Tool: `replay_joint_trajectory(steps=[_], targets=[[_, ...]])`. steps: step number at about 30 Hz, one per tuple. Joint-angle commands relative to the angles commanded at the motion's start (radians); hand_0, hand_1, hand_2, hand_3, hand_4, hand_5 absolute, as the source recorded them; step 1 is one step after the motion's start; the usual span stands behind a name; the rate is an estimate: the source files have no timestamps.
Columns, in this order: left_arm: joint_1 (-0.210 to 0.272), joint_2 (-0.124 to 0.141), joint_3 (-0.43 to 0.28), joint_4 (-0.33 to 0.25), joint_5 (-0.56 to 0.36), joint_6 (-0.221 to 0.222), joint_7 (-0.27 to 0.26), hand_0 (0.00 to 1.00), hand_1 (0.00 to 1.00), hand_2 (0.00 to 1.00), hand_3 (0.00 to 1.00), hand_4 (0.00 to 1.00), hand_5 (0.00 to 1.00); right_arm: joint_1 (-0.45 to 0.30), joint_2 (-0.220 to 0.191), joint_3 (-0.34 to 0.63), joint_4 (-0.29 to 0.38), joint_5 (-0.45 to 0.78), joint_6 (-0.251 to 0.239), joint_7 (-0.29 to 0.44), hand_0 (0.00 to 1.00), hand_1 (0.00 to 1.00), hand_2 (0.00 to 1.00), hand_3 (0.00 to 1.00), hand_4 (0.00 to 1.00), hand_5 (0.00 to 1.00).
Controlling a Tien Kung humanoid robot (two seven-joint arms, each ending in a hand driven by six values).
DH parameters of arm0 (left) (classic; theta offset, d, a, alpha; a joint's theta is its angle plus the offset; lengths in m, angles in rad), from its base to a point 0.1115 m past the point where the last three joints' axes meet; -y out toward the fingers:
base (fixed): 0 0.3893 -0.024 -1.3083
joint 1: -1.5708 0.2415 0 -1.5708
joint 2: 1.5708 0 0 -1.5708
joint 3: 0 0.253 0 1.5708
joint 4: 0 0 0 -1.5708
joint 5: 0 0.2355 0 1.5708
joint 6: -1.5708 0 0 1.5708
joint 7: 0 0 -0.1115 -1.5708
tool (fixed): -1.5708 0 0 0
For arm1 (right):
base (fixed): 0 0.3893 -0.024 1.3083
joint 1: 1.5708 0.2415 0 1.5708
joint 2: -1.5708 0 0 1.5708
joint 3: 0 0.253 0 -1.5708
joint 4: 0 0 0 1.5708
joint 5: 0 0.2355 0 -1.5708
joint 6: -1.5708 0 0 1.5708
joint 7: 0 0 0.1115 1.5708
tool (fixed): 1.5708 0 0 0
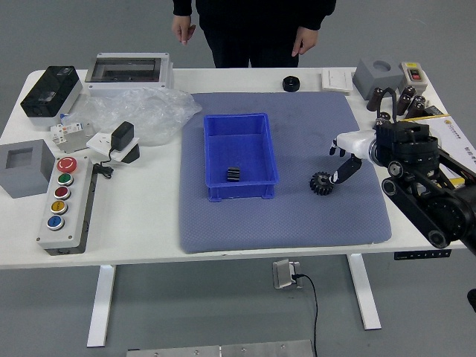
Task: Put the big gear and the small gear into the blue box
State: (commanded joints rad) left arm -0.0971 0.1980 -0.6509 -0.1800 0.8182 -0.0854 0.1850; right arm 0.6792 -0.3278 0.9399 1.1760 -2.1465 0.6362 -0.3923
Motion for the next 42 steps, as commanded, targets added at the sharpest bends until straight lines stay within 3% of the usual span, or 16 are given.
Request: replay_joint_trajectory(steps=[16, 42], targets=[[0.002, 0.004, -0.021, 0.0, 0.024, -0.002, 0.007, 0.825, 0.834, 0.834, 0.829, 0.51, 0.091, -0.023, 0.042, -0.019, 0.075, -0.015, 0.009, -0.04, 0.674, 0.675, 0.782, 0.837, 0.817, 0.394], [-0.001, -0.003, -0.018, 0.0, 0.015, -0.002, 0.005, 0.825, 0.834, 0.835, 0.829, 0.51, 0.09, -0.054, 0.061, -0.027, 0.04, -0.039, 0.003, -0.03, 0.663, 0.666, 0.763, 0.832, 0.807, 0.395]])
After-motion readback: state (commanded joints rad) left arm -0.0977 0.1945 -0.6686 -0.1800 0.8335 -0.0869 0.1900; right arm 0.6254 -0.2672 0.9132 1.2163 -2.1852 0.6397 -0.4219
